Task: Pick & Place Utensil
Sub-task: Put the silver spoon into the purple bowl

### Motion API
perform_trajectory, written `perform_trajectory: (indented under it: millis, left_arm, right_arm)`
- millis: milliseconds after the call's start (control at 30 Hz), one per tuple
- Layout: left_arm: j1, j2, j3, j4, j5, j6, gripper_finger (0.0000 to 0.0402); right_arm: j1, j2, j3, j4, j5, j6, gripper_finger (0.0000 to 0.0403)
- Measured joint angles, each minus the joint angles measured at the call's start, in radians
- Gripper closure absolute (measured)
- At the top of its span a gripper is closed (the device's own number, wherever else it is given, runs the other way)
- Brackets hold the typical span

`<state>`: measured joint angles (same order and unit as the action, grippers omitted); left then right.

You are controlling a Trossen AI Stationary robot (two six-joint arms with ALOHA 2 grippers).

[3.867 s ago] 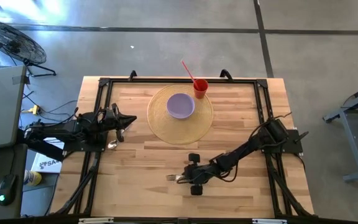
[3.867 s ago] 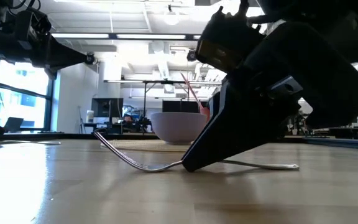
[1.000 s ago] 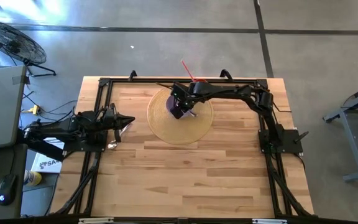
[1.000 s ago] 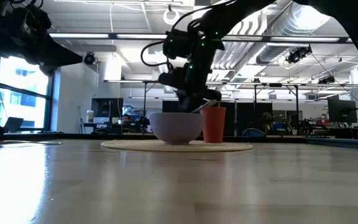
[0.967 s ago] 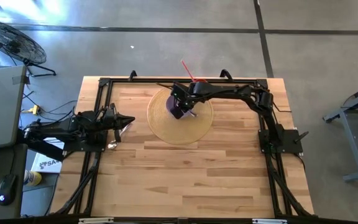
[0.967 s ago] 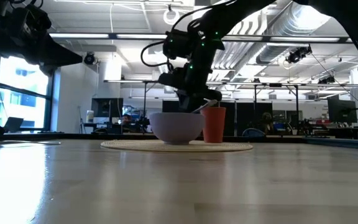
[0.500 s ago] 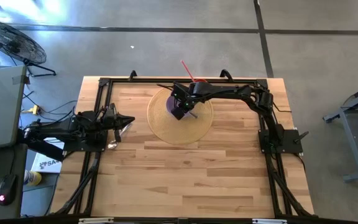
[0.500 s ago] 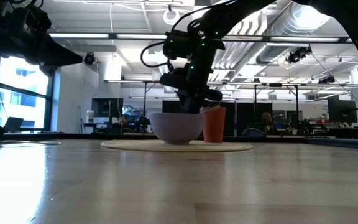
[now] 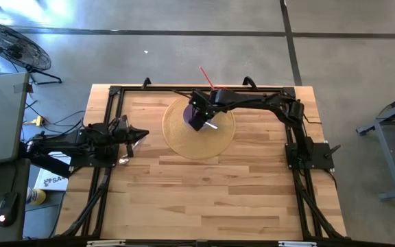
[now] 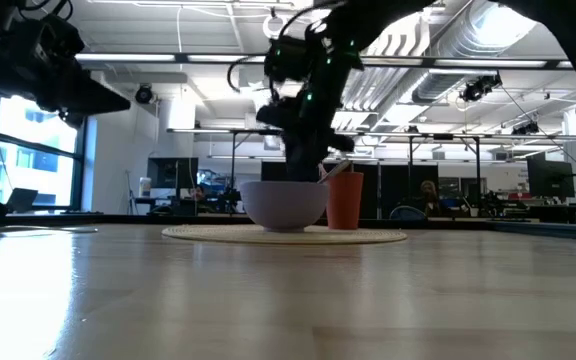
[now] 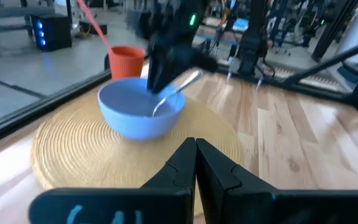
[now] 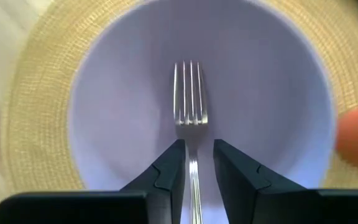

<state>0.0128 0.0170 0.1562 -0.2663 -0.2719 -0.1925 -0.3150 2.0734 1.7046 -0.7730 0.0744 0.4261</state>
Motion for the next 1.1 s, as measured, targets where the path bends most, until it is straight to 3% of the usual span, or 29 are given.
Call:
perform_trajectory:
  millis: [233, 467, 667, 867, 1100]
  left_arm:
    - [0.000, 0.000, -0.001, -0.111, 0.006, -0.082, 0.0383]
    - [0.000, 0.074, -0.001, -0.123, 0.043, -0.178, 0.0282]
    - [0.000, 0.242, 0.020, -0.126, 0.045, -0.299, 0.0219]
    - [0.000, 0.447, 0.166, -0.380, -0.019, -0.516, 0.0216]
    - [0.000, 0.694, 0.183, -0.460, -0.041, -0.676, 0.0216]
  right_arm:
    - [0.112, -0.114, 0.001, -0.036, 0.150, -0.035, 0.0324]
    - [0.282, -0.178, 0.002, -0.037, 0.293, -0.017, 0.0324]
    - [0.397, -0.179, 0.002, -0.039, 0.383, -0.006, 0.0324]
    - [0.480, -0.179, 0.002, -0.039, 0.460, 0.014, 0.0324]
    - [0.532, -0.179, 0.002, -0.041, 0.481, 0.019, 0.0324]
